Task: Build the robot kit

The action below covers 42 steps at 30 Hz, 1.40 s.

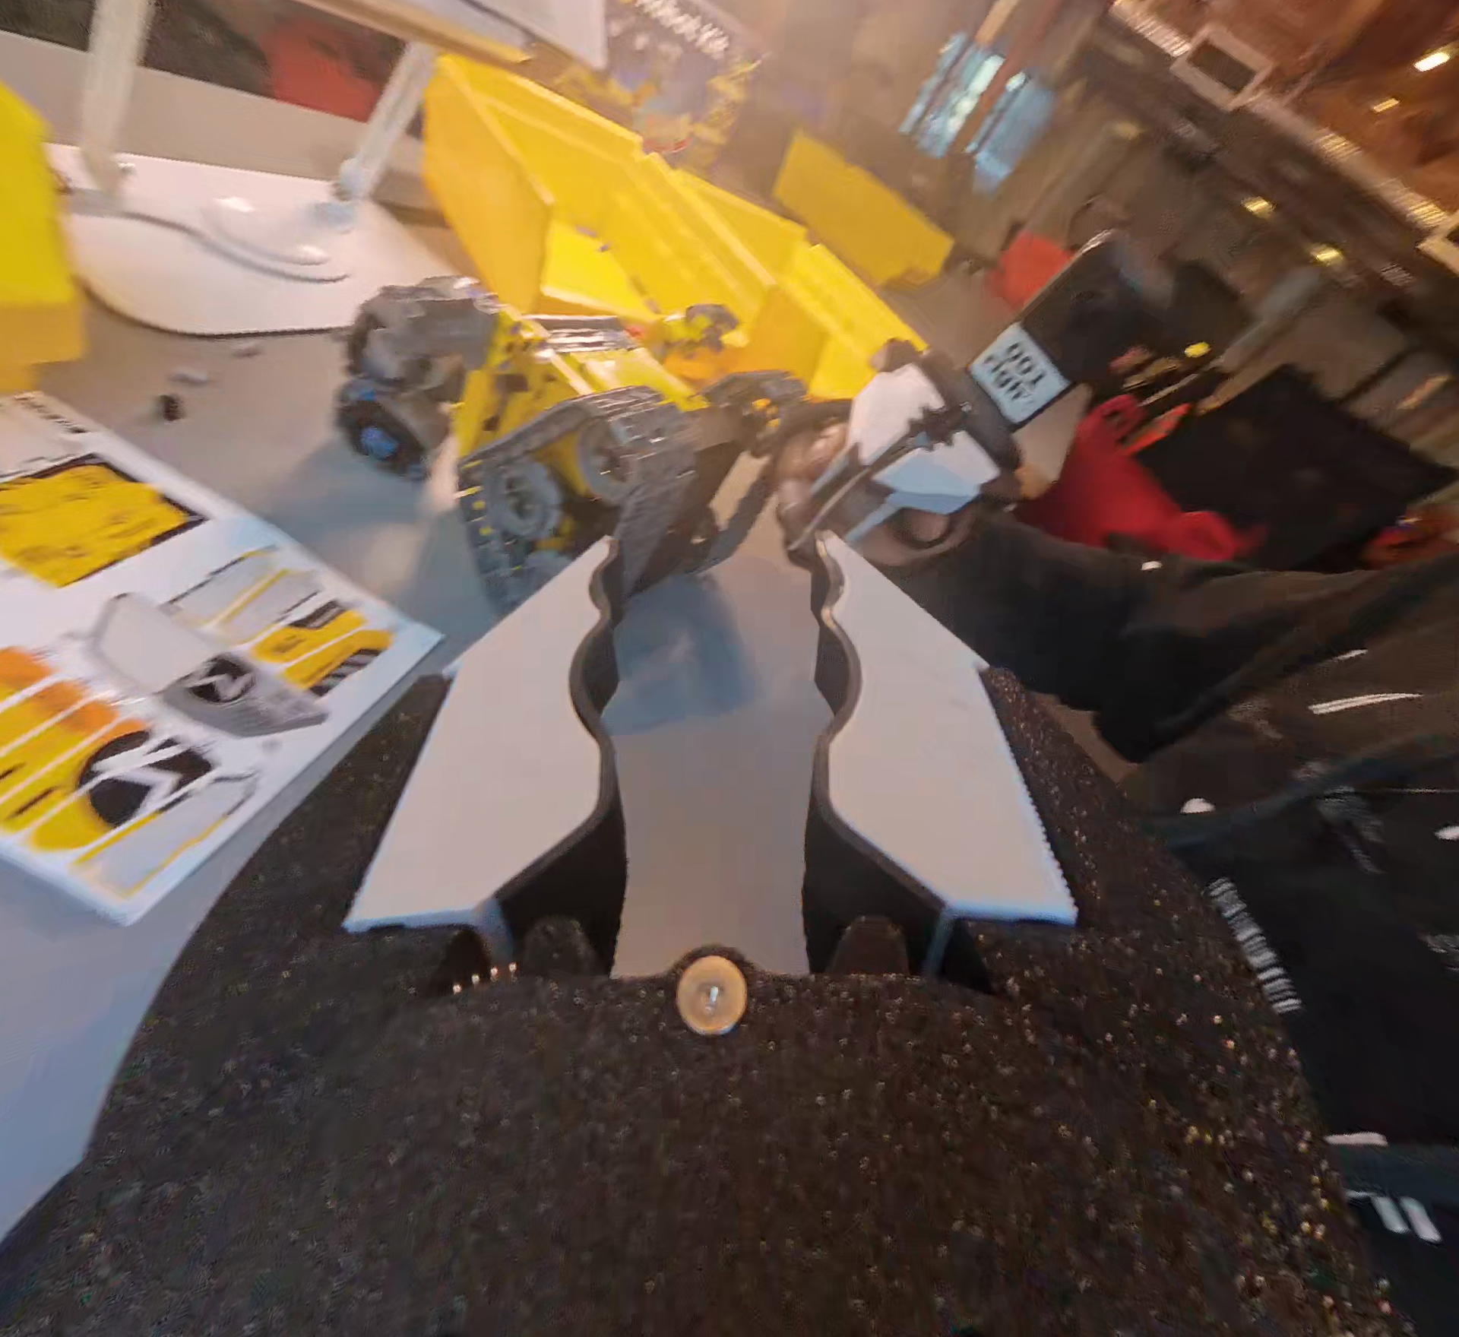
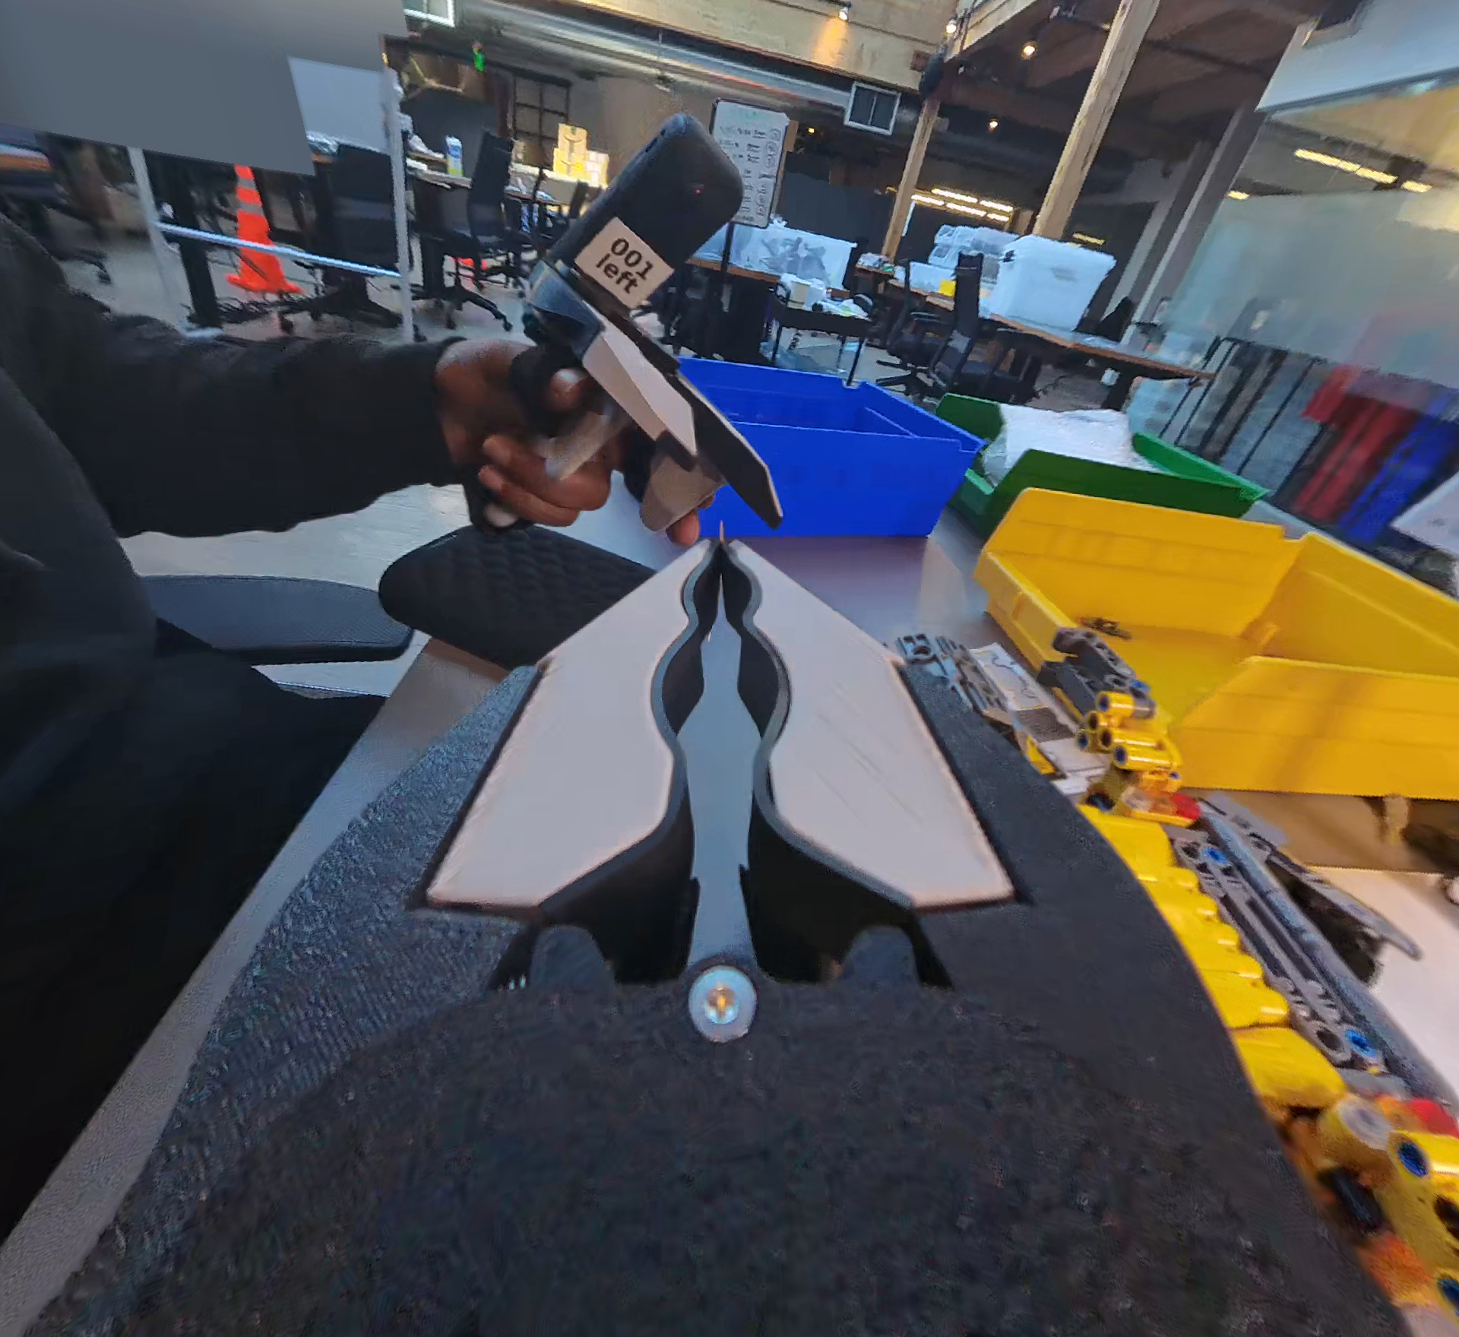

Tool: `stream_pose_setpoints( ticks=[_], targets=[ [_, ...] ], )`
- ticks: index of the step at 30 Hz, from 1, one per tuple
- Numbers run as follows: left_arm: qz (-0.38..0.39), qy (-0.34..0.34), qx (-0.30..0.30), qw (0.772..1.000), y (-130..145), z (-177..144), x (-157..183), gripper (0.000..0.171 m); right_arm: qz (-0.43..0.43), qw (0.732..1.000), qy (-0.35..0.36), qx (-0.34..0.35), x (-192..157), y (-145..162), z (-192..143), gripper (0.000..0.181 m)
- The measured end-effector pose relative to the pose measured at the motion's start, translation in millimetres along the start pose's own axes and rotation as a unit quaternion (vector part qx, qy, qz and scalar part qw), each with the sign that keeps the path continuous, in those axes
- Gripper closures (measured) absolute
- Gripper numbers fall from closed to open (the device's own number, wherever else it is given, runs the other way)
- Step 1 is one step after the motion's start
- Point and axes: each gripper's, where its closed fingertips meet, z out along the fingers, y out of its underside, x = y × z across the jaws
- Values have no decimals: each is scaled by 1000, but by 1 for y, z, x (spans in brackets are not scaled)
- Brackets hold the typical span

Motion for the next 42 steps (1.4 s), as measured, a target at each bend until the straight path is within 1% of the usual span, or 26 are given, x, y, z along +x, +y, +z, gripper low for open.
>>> stream_pose_setpoints(
  ticks=[3, 6, 10, 12, 13, 15, 16, 19, 20, 21, 24, 29, 35, 42],
  targets=[
    [-27, 67, 20, 997, 0, 13, 24, 126, -59, 998, 31, 2, -1, -8, -1, 181],
    [-36, 105, 21, 994, 2, 24, 34, 127, -138, 988, 65, -3, -1, -17, -4, 181],
    [-53, 130, 18, 990, -2, 32, 25, 136, -246, 963, 107, -20, 2, -29, -13, 181],
    [-84, 185, 16, 979, -8, 34, 33, 139, -301, 944, 131, -26, 8, -35, -19, 181],
    [-102, 218, 14, 971, -10, 36, 40, 140, -332, 932, 141, -35, 11, -37, -21, 181],
    [-125, 258, 14, 958, -15, 42, 47, 141, -411, 894, 168, -62, 19, -36, -23, 181],
    [-132, 269, 14, 954, -17, 46, 50, 142, -453, 871, 177, -73, 22, -35, -22, 181],
    [-149, 292, 23, 945, -28, 58, 52, 143, -572, 788, 200, -108, 32, -29, -18, 181],
    [-154, 295, 28, 943, -33, 62, 50, 143, -596, 769, 204, -112, 35, -27, -16, 181],
    [-159, 297, 31, 941, -38, 65, 47, 143, -606, 759, 207, -114, 39, -24, -15, 181],
    [-160, 285, 30, 945, -46, 73, 33, 146, -621, 742, 222, -119, 51, -18, -16, 181],
    [-158, 267, 18, 951, -48, 83, 22, 153, -627, 733, 232, -127, 60, -10, -17, 181],
    [-153, 240, 7, 959, -47, 90, 16, 161, -624, 735, 230, -134, 63, -1, -17, 181],
    [-144, 218, 2, 965, -45, 93, 12, 171, -623, 735, 231, -135, 62, -1, -18, 181]
  ],
)
